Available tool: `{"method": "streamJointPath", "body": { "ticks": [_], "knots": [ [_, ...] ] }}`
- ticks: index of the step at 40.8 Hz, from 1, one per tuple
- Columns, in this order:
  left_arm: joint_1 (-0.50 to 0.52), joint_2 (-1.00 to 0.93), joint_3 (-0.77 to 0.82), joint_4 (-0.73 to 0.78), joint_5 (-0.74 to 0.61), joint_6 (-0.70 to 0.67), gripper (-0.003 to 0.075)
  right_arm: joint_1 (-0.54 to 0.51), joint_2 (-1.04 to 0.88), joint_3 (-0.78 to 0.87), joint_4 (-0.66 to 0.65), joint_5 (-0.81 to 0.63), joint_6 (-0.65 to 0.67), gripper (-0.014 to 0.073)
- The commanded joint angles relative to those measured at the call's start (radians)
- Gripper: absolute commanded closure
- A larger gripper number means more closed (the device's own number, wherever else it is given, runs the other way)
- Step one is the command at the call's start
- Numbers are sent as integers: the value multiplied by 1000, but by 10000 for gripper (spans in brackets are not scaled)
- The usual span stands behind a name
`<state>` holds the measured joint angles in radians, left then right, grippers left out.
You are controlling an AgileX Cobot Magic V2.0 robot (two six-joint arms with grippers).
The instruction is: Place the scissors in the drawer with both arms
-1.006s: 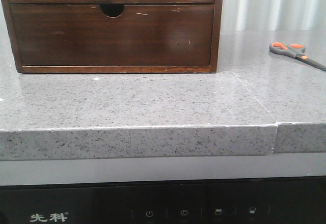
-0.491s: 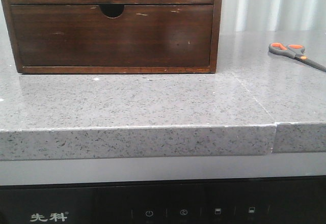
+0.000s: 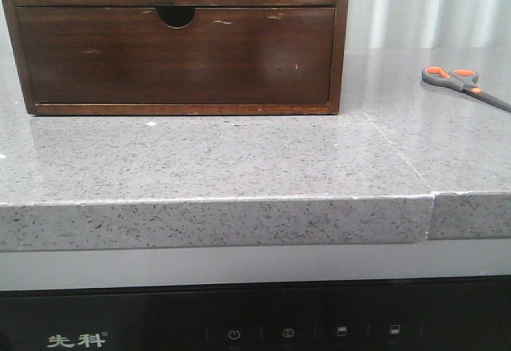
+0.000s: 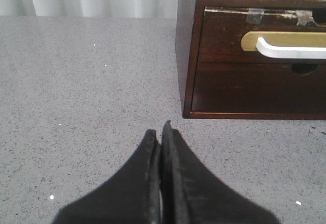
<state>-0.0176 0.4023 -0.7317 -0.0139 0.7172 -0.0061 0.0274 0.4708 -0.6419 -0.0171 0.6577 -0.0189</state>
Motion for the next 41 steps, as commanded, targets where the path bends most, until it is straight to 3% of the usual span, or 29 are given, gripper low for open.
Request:
{"method": "streamJointPath", "body": {
  "ticks": [1,12,15,19,23,28,35,41],
  "knots": [
    [-8,19,-32,-7,-72,-6,741,2,33,-32,-9,-56,-1,662],
    [-8,19,-32,-12,-61,-6,740,2,56,-32,-21,-14,-1,658],
    [-8,19,-30,-23,-56,-6,725,2,56,-32,-24,-1,-6,621],
    [-8,19,-27,-50,-56,-6,606,2,56,-32,-24,7,-9,456],
    [-8,19,-22,-52,-56,-6,395,2,56,-32,-24,5,-9,238],
    [-8,19,-17,-52,-58,-6,170,2,56,-32,-24,3,-9,87],
    [-8,19,-17,-107,-80,-6,134,2,56,-32,-24,3,-9,73],
    [-8,21,13,-301,-183,-6,134,2,56,-32,-24,3,-9,73]
  ]
}}
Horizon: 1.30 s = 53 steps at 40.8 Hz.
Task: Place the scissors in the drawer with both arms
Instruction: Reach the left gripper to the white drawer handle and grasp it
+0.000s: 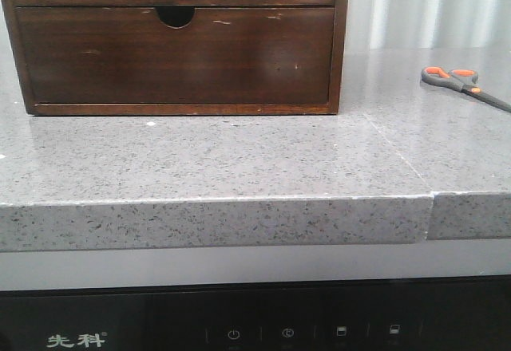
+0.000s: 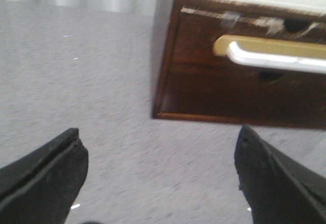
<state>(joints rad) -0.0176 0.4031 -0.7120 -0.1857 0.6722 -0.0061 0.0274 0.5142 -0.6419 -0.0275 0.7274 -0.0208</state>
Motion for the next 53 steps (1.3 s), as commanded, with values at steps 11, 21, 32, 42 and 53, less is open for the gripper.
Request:
{"method": "streamJointPath", "body": {
  "ticks": [11,21,32,42,53],
  "knots": [
    [-8,120,42,-515,-240,-6,134,2,13,-32,-13,-67,-7,73],
    [-8,305,42,-819,-238,148,134,2,13,-32,-13,-67,-7,73],
    [-8,516,38,-1285,-115,510,135,2,13,-32,-13,-67,-7,73],
    [-8,681,18,-1547,7,764,135,2,13,-32,-13,-67,-7,73],
    [-6,842,-80,-1673,145,895,135,2,13,-32,-13,-67,-7,73]
  ]
}}
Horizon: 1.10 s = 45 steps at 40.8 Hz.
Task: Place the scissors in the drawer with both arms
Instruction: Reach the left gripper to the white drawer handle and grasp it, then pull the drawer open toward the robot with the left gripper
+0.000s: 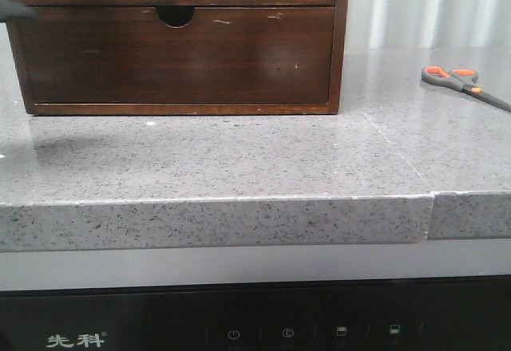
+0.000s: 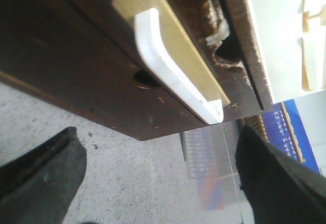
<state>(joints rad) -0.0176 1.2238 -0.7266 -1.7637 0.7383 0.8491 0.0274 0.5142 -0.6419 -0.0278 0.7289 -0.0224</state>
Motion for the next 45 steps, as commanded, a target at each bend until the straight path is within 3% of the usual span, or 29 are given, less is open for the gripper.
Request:
{"method": "streamJointPath", "body": {
  "ticks": [1,17,35,45],
  "knots": [
    [-6,34,-72,-95,84,40,135,2,13,-32,-13,-68,-5,73],
    [-6,231,-244,-95,141,40,141,2,13,-32,-13,-68,-5,73],
    [-6,289,-291,-95,220,40,511,2,13,-32,-13,-68,-5,73],
    [-6,278,-275,-95,267,40,563,2,13,-32,-13,-68,-5,73]
  ]
}}
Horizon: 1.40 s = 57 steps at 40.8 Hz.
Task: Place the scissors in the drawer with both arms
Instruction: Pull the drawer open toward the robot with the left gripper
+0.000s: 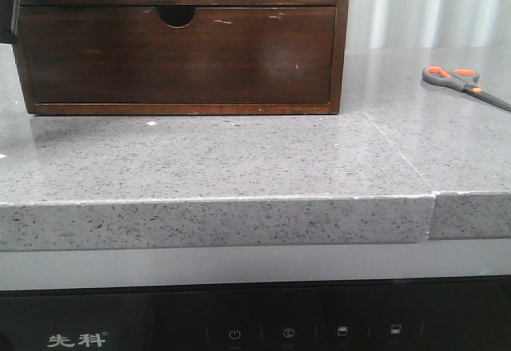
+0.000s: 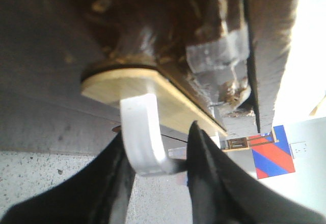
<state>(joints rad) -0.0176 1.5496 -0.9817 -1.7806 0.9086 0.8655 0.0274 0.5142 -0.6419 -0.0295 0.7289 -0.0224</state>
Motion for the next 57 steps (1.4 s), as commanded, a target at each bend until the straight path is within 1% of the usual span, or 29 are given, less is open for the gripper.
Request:
{"method": "streamJointPath", "body": {
  "ticks": [1,8,17,24,30,35,38,45,46,49,57],
  "knots": [
    [-6,-55,-10,-78,97,25,563,2,13,-32,-11,-68,-5,73],
    [-6,-145,94,-78,120,49,563,2,13,-32,-11,-68,-5,73],
    [-6,-345,279,-78,169,78,563,2,13,-32,-11,-68,-5,73],
    [-6,-495,412,-78,170,78,563,2,13,-32,-11,-68,-5,73],
    [-6,-589,485,-78,164,73,562,2,13,-32,-11,-68,-5,73],
    [-6,-622,504,-78,139,73,556,2,13,-32,-11,-68,-5,73],
    [-6,-622,504,-78,134,73,498,2,13,-32,-11,-68,-5,73],
    [-6,-619,504,-78,113,73,220,2,13,-32,-11,-68,-5,73],
    [-6,-619,504,-78,108,73,198,2,13,-32,-11,-68,-5,73],
    [-6,-619,504,-74,104,73,162,2,13,-32,-11,-68,-5,73],
    [-6,-638,547,-56,104,73,164,2,13,-32,-11,-68,-5,73]
  ]
}}
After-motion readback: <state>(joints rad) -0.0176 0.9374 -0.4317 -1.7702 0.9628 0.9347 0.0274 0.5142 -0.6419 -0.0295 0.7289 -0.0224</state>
